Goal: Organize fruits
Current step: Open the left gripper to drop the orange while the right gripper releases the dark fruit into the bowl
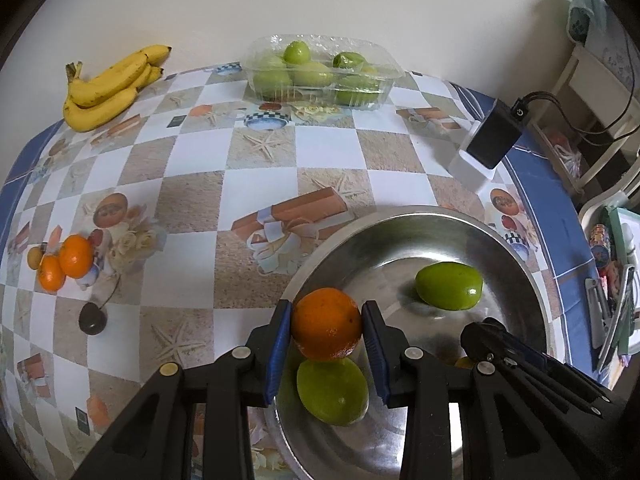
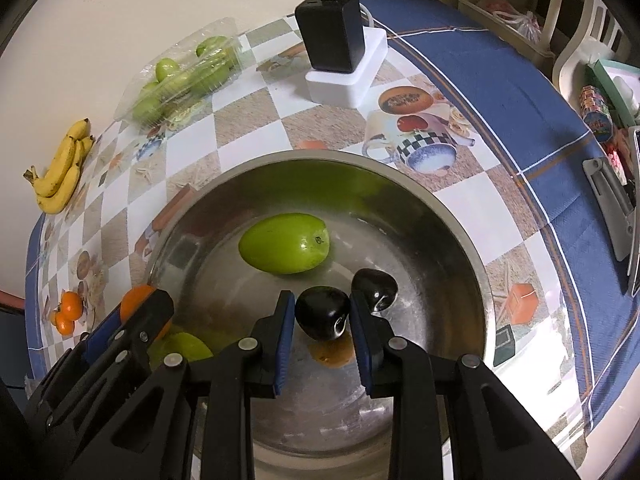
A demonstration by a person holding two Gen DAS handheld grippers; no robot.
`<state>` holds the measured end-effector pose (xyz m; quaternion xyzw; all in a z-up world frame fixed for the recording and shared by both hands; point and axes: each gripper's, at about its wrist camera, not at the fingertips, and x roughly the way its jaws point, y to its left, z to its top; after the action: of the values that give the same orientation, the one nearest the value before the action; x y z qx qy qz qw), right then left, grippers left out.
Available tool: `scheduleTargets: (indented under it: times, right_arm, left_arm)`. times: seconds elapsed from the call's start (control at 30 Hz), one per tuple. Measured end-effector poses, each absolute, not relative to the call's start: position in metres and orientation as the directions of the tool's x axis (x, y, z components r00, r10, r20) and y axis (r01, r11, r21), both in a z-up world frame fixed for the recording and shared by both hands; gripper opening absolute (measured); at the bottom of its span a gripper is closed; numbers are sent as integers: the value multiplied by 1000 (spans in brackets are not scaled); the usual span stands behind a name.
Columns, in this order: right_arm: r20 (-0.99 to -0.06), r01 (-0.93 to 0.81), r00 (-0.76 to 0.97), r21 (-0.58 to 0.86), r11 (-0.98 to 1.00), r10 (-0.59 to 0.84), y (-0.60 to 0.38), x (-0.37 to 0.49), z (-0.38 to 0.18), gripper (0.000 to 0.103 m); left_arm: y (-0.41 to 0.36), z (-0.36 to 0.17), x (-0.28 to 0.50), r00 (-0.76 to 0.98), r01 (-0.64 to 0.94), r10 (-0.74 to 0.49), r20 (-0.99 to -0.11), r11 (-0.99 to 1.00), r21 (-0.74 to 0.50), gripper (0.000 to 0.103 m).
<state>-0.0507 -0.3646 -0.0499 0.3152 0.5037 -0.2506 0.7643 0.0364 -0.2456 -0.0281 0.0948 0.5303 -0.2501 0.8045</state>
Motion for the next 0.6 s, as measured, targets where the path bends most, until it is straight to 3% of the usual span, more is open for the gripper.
scheduleTargets:
  times: [0.33, 0.6]
  right_arm:
    - [-927, 699, 370, 229, 677, -68, -363, -50, -50, 29]
    - [-922, 698, 383, 251, 671, -53, -366, -51, -46, 31]
  left_arm:
    - [-246, -29, 38, 308, 500, -305, -901, 858, -119, 40]
    - [-246, -20, 35, 332, 504, -309, -891, 857, -110, 51]
